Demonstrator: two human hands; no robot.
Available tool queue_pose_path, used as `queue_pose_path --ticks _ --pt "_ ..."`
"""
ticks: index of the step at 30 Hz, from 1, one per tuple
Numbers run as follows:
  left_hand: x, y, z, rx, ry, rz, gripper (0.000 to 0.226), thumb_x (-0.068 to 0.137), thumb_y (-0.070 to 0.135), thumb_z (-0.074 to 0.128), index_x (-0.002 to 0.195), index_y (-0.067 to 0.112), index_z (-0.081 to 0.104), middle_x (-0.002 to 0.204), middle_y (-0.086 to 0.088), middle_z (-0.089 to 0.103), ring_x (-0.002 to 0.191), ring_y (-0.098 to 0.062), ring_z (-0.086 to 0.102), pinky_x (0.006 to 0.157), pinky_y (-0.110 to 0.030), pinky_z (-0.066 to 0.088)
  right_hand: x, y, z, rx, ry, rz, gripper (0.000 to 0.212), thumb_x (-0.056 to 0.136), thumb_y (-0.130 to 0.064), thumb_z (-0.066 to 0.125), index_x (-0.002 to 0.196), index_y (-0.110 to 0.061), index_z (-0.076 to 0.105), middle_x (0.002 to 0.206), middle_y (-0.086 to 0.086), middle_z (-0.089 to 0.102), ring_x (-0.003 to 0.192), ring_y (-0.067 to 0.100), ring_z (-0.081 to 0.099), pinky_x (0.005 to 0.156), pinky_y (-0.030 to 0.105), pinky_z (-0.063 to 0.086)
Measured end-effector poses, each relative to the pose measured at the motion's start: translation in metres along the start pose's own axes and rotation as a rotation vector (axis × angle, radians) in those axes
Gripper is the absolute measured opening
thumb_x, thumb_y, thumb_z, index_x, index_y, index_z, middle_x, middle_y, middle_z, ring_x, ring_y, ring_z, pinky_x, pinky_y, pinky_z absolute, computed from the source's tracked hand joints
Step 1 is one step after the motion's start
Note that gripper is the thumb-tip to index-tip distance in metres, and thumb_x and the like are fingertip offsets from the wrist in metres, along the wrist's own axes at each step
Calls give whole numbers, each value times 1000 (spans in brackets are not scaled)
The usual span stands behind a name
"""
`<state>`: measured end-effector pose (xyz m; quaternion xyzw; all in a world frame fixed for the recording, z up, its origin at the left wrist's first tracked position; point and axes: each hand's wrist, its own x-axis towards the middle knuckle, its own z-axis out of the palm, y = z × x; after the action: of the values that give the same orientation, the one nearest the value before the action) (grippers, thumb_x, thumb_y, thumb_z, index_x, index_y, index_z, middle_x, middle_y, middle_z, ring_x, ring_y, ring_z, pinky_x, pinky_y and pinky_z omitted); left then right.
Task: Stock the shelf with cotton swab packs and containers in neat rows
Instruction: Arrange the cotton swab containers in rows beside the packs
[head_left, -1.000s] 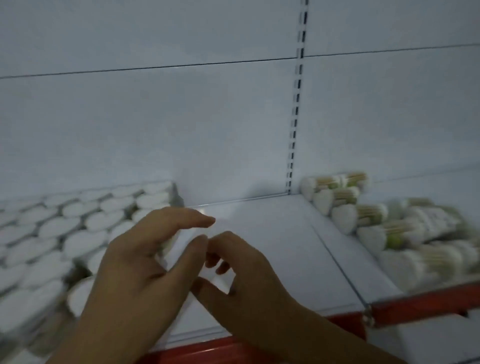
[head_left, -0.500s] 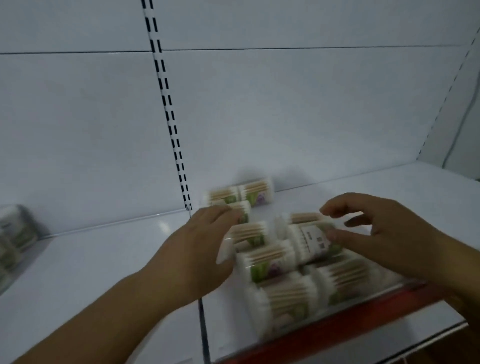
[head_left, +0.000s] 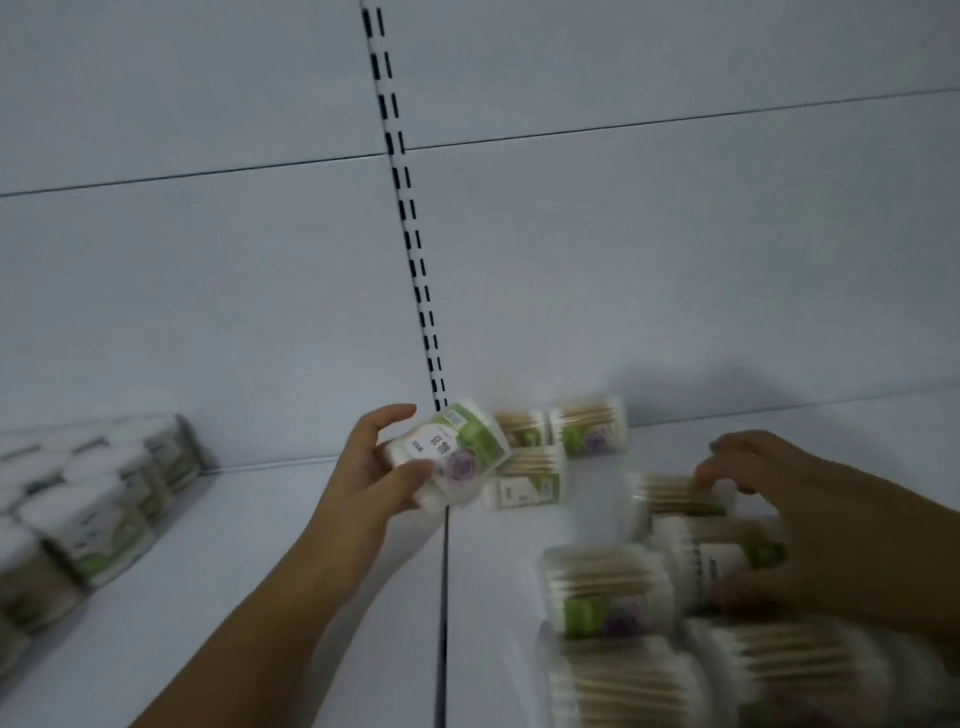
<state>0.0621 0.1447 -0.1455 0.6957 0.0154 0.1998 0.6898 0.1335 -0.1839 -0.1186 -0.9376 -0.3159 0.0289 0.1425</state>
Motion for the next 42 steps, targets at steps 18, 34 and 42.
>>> queue_pose_path --ticks 18,34,42 --pt "34 -17 -93 333 811 99 68 80 6 68 141 16 41 138 3 47 126 -9 44 107 -28 38 226 -248 59 244 146 -652 36 92 -19 59 127 -27 55 121 -16 51 101 2 54 85 15 44" --pt "22 -2 -46 424 248 333 46 80 -3 62 90 41 52 101 20 56 100 2 54 83 -4 40 210 -165 -17 -84 12 -404 24 90 -25 62 114 -28 64 98 -15 64 87 1 61 77 13 47" --pt "19 -20 15 875 -288 396 59 76 33 61 133 35 46 137 14 39 124 3 28 97 6 11 155 -36 -5 -248 -45 -220 29 83 -36 68 109 -27 60 108 -11 59 98 9 54 79 23 41"
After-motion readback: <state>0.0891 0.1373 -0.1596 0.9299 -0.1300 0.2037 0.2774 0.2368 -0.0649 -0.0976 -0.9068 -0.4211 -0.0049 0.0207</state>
